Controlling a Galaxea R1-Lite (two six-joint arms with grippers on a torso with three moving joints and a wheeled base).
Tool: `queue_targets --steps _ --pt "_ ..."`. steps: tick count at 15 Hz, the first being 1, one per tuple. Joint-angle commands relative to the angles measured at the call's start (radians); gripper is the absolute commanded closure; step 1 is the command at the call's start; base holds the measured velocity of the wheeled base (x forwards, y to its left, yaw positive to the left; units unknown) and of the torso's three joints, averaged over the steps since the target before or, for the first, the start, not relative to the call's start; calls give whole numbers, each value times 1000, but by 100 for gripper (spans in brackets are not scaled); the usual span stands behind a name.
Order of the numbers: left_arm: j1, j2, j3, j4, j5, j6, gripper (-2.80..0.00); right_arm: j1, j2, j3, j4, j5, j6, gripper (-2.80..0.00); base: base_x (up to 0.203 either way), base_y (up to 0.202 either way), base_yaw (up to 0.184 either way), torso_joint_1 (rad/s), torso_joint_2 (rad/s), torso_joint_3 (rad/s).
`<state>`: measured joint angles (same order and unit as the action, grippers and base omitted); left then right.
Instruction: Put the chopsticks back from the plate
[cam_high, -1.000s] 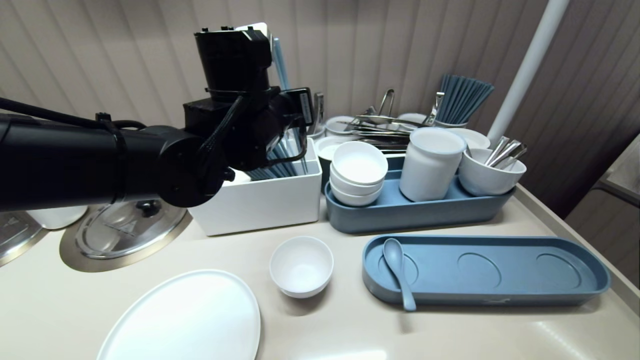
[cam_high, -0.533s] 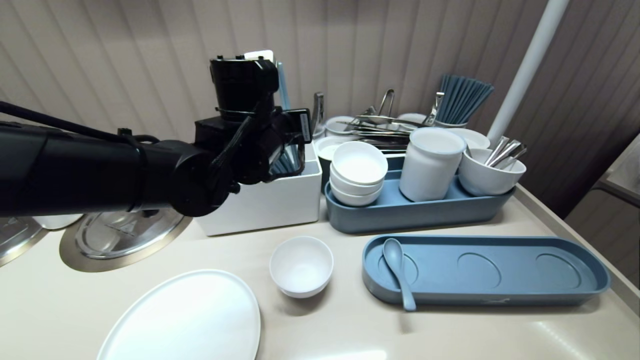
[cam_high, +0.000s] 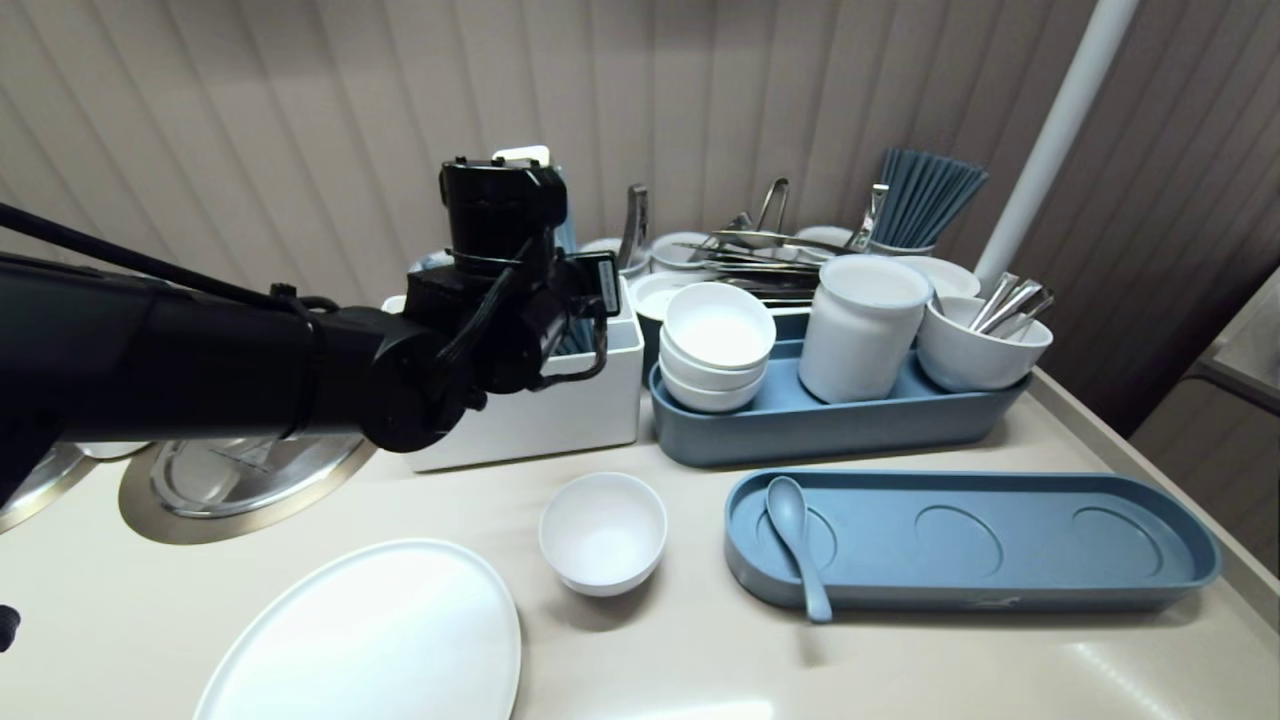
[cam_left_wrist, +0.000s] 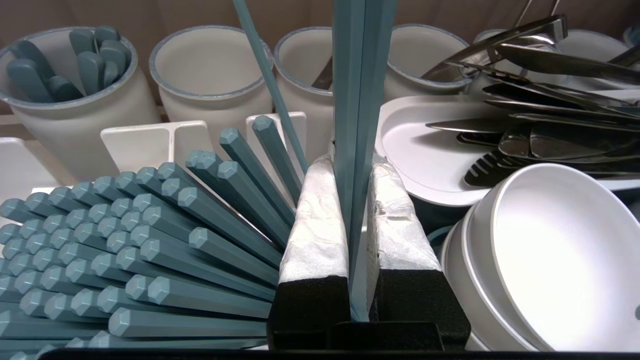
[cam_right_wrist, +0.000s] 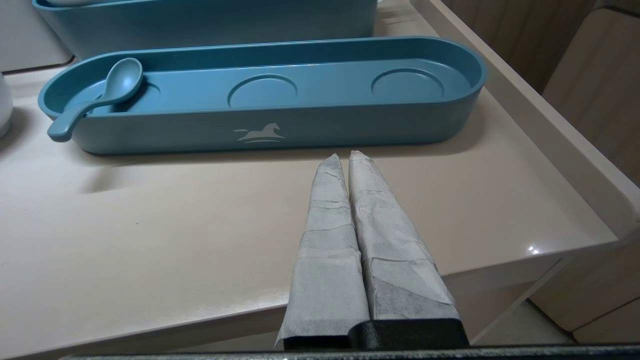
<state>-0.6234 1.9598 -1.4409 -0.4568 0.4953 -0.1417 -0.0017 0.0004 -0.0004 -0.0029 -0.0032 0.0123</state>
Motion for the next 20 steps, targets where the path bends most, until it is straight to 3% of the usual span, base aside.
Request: queue_targets --steps 1,4,5,15,18,20 --pt "4 2 -1 -2 3 -4 0 0 1 -1 0 0 0 0 0 0 0 0 0 0" --pt "4 4 2 -2 3 -4 0 0 0 -1 0 0 0 0 0 0 0 0 0 0" --pt "4 4 2 -2 3 -4 -280 0 1 -1 0 0 0 0 0 0 0 0 0 0" --pt "1 -95 -67 24 -2 -2 -280 0 1 0 0 0 0 0 0 0 0 0 0 0" --pt "1 -157 -69 158 -8 -23 -280 0 0 0 0 0 0 0 0 0 0 0 0 0" --pt "-4 -205 -67 333 -35 -28 -280 0 0 0 0 0 0 0 0 0 0 0 0 0"
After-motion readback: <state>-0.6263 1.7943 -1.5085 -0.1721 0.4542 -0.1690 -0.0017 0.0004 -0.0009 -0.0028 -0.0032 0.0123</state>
